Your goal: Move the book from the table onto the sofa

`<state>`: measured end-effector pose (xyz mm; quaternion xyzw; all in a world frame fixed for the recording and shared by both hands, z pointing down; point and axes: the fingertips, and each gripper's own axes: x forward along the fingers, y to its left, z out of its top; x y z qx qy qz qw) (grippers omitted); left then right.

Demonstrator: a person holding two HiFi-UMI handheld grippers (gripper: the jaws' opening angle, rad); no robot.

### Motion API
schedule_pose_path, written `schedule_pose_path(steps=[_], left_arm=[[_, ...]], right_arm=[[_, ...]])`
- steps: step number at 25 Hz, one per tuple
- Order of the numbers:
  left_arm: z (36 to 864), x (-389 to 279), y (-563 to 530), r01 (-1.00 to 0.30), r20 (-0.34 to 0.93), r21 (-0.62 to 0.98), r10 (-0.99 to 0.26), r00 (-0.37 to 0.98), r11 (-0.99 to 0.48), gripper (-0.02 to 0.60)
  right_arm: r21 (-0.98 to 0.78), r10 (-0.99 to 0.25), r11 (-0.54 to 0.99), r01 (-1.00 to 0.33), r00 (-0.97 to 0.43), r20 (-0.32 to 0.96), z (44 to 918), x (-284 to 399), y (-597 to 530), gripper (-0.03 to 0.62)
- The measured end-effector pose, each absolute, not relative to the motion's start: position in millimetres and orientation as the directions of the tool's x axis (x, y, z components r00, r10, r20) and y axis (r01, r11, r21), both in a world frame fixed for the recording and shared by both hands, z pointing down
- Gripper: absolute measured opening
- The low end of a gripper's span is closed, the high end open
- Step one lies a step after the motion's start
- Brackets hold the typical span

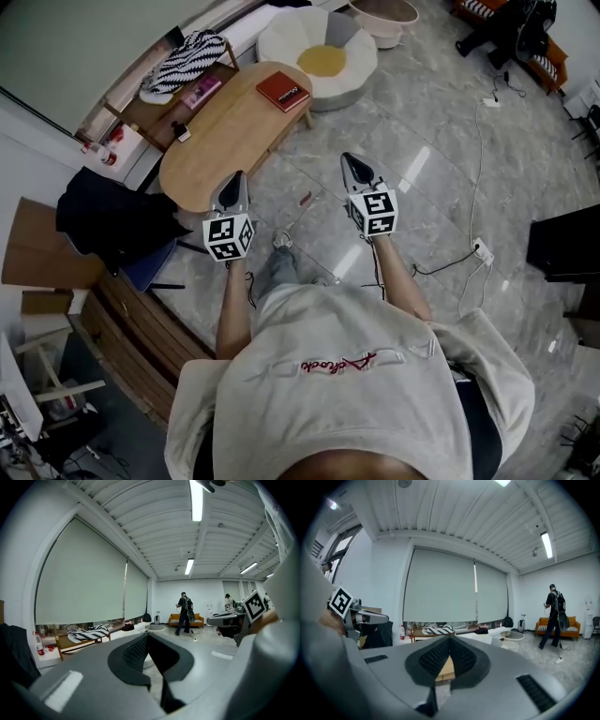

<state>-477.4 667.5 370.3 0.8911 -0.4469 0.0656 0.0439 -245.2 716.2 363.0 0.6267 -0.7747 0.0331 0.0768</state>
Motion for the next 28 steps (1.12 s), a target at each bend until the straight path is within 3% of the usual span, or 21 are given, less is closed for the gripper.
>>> schedule_pose_path(steps=[28], left_arm=[[371,-442,433,-0.744,0.160,0.026,-0.732,0.662,-0.667,0.009]], right_arm=[[0.072,-0.976,0.135,-0.988,-0.121,0.182,360,-220,499,0.009]])
